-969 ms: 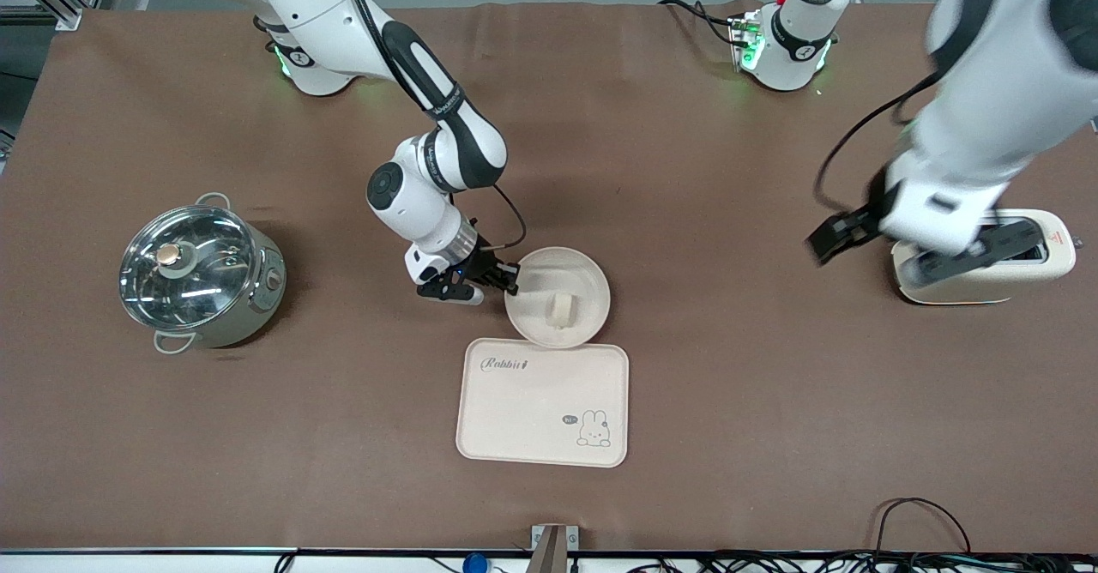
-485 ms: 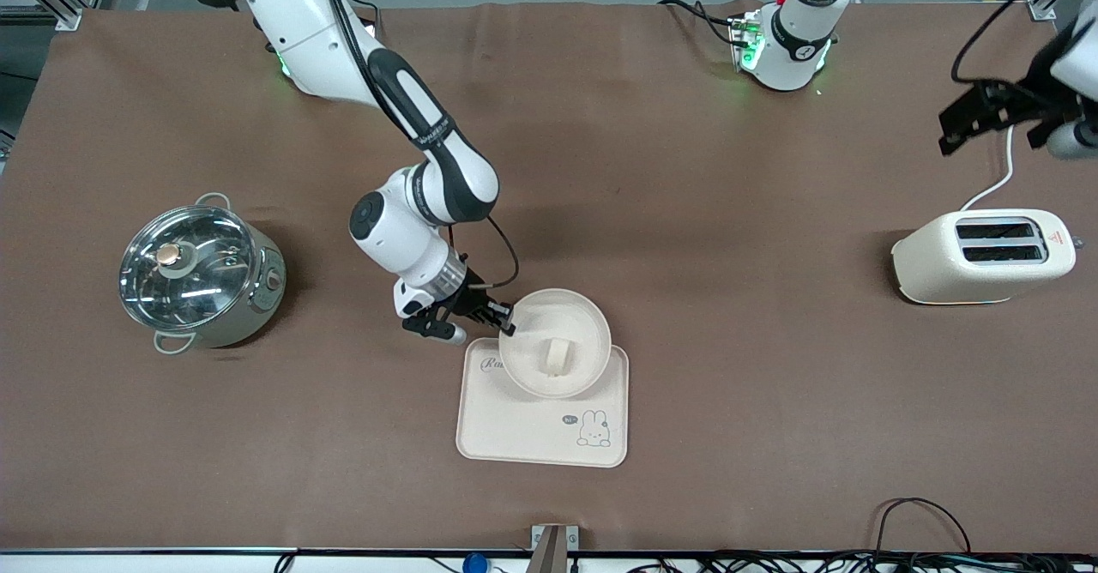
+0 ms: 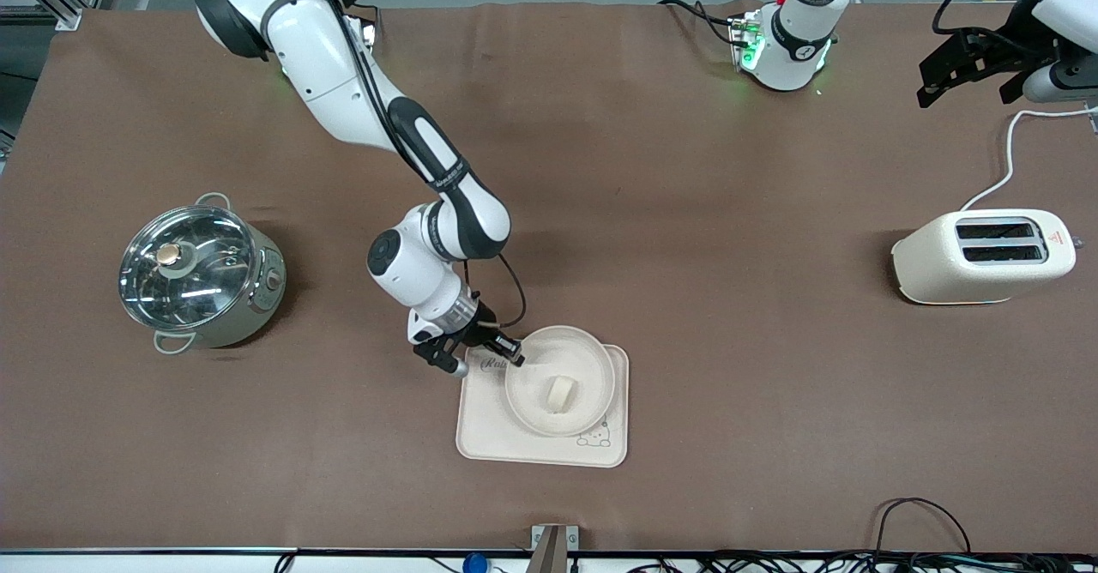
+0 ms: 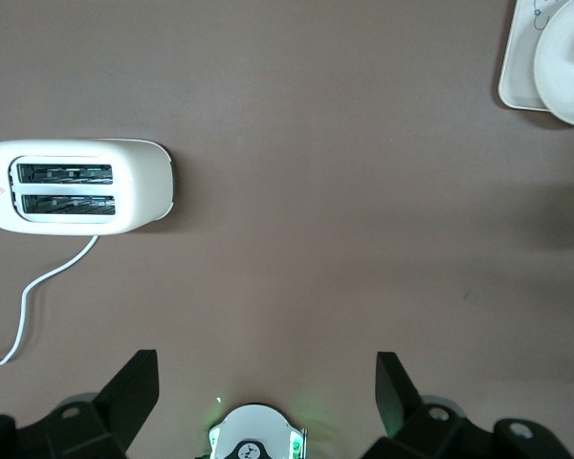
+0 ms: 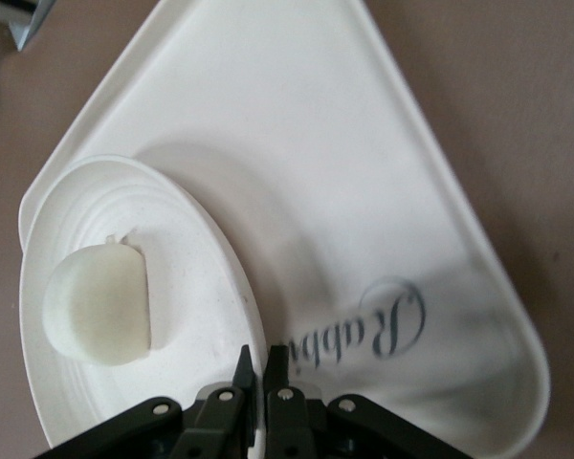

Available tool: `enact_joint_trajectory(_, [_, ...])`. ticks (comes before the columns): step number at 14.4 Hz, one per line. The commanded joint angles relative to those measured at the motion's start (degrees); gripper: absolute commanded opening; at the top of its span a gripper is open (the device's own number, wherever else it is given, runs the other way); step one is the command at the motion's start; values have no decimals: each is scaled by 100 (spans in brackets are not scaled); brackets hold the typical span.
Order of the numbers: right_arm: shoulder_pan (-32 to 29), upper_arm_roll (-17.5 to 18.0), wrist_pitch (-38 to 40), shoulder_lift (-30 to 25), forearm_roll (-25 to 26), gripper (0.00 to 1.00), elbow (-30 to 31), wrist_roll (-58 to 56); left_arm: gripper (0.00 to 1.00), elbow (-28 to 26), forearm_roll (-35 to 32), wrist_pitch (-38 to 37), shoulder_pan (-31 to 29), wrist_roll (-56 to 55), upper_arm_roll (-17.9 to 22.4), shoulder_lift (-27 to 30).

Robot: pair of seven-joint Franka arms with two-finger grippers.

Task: Place bun in plate and plate on tray
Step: 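Lower the plate onto the Rabbit tray with the right gripper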

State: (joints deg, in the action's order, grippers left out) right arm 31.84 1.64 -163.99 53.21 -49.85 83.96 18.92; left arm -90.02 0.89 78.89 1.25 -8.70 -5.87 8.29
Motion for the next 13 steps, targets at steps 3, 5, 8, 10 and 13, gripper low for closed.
enact_joint_trajectory(3, [-257, 47, 16, 233, -25, 1, -319, -55, 100, -68, 60, 171, 16, 44, 16, -46])
enact_joint_trajectory(5, [-283, 47, 34, 233, -7, 15, -319, -82, 100, 10, 43, 171, 51, 35, -2, -99])
enact_joint_trajectory(8, [-406, 56, 60, 216, -16, 74, -327, -64, 100, 221, 42, 153, 42, 26, -20, -257])
enact_joint_trajectory(10, [-311, 65, 51, 190, -7, 100, -327, -12, 100, 266, 25, 153, 42, 26, -11, -327])
enact_joint_trajectory(13, [-301, 74, 78, -12, -33, 100, -258, 6, 100, 424, -238, 153, 104, 26, -28, -494])
